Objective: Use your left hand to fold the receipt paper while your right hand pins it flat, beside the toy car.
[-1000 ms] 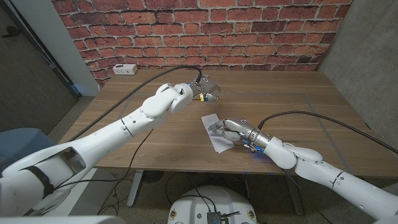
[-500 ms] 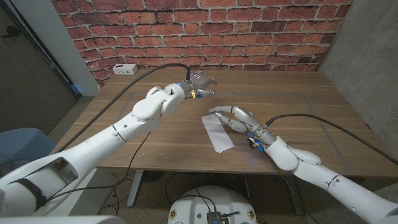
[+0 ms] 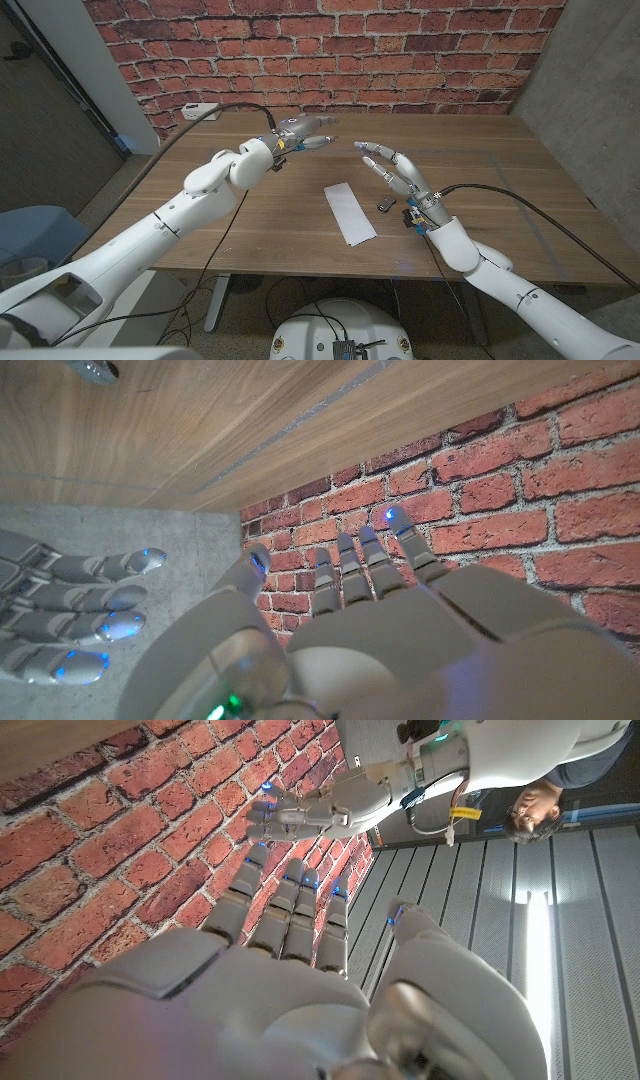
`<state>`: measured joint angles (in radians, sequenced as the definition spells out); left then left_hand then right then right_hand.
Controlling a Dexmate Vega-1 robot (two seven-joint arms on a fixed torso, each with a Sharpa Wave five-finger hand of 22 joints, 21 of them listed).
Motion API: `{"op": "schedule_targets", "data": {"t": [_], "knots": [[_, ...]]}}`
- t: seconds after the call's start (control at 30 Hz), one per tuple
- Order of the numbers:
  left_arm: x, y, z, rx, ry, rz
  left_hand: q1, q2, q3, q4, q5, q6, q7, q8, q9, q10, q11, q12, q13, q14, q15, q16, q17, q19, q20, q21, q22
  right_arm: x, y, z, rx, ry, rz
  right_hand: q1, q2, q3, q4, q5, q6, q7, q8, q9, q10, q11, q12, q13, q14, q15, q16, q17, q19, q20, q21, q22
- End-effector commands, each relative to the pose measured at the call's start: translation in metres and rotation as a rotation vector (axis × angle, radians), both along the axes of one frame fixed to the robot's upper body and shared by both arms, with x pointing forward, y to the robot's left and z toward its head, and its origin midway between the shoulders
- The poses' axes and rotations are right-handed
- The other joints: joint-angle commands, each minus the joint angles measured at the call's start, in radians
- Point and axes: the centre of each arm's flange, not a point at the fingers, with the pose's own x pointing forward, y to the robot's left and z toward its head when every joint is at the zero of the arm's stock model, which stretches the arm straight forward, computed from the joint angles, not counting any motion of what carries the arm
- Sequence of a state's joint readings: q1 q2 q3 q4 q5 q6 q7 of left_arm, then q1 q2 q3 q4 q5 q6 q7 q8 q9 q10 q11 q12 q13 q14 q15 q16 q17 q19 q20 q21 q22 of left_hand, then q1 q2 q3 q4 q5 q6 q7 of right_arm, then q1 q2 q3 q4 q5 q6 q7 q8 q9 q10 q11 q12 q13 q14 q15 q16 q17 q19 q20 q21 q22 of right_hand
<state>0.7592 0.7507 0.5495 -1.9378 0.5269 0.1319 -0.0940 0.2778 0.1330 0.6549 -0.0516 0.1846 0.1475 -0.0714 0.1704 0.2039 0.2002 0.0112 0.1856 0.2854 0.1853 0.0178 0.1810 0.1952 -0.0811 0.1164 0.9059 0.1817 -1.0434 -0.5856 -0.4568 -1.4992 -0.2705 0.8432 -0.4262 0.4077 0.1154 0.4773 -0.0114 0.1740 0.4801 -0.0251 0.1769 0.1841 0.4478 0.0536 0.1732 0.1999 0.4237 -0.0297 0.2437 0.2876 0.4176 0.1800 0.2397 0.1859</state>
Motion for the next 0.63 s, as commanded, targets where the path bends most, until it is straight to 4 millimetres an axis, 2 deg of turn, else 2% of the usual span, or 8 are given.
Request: {"op": "schedule_targets", "data": {"t": [0.03, 0.13, 0.27, 0.53, 0.63], "knots": [[0.005, 0.055, -0.019, -0.302, 0.130, -0.164, -0.017, -0.002, 0.002, 0.001, -0.005, -0.036, -0.010, -0.001, -0.007, -0.029, -0.001, -0.005, -0.011, -0.040, -0.001, -0.007, -0.005, -0.015, -0.005, -0.011, -0.002, 0.013, -0.020, 0.010, 0.157, 0.084, -0.014, -0.024, -0.011, -0.016, 0.002, 0.001, -0.008, -0.003, 0.005, 0.002, -0.027, -0.004, 0.004, -0.002, -0.022, 0.001, -0.011, -0.006, -0.006, 0.029, -0.008, 0.000], [0.009, 0.067, -0.027, -0.385, 0.169, -0.218, -0.028, -0.002, -0.002, 0.005, -0.008, -0.069, -0.028, -0.001, -0.015, -0.066, -0.003, -0.008, -0.026, -0.090, 0.002, -0.010, -0.009, -0.031, -0.019, -0.026, -0.003, 0.017, -0.029, 0.013, 0.233, 0.092, -0.015, -0.047, -0.025, -0.030, 0.006, 0.004, -0.002, 0.000, 0.011, 0.002, -0.028, 0.001, 0.011, -0.003, -0.056, 0.011, -0.029, -0.016, -0.039, 0.035, -0.026, -0.002], [0.012, 0.081, -0.036, -0.457, 0.200, -0.240, -0.038, 0.000, -0.005, 0.009, -0.010, -0.093, -0.030, 0.001, -0.021, -0.106, 0.001, -0.011, -0.042, -0.133, 0.006, -0.011, -0.013, -0.048, -0.024, -0.041, -0.004, 0.020, -0.037, 0.017, 0.311, 0.066, -0.045, -0.061, -0.032, -0.035, 0.002, 0.010, 0.021, 0.011, 0.019, 0.001, -0.016, 0.011, 0.019, -0.006, -0.088, 0.019, -0.046, -0.033, -0.102, -0.005, -0.049, -0.003], [0.019, 0.109, -0.060, -0.650, 0.239, -0.243, -0.043, 0.004, -0.006, 0.009, -0.011, -0.127, -0.029, 0.000, -0.024, -0.154, -0.003, -0.011, -0.062, -0.172, 0.012, -0.009, -0.017, -0.066, -0.012, -0.059, -0.004, 0.024, -0.036, 0.025, 0.392, 0.019, -0.064, -0.058, -0.031, -0.028, -0.011, 0.016, 0.057, 0.027, 0.028, 0.001, 0.010, 0.018, 0.029, -0.007, -0.089, 0.019, -0.048, -0.051, -0.118, -0.022, -0.048, -0.004], [0.020, 0.120, -0.071, -0.720, 0.257, -0.235, -0.047, 0.006, -0.006, 0.013, -0.011, -0.133, -0.023, 0.001, -0.025, -0.159, 0.006, -0.008, -0.067, -0.174, 0.021, -0.006, -0.016, -0.071, -0.003, -0.064, -0.004, 0.029, -0.033, 0.030, 0.410, 0.016, -0.055, -0.052, -0.024, -0.022, -0.019, 0.018, 0.065, 0.029, 0.028, 0.000, 0.017, 0.018, 0.030, -0.008, -0.068, 0.025, -0.041, -0.060, -0.095, -0.015, -0.037, -0.004]]}}
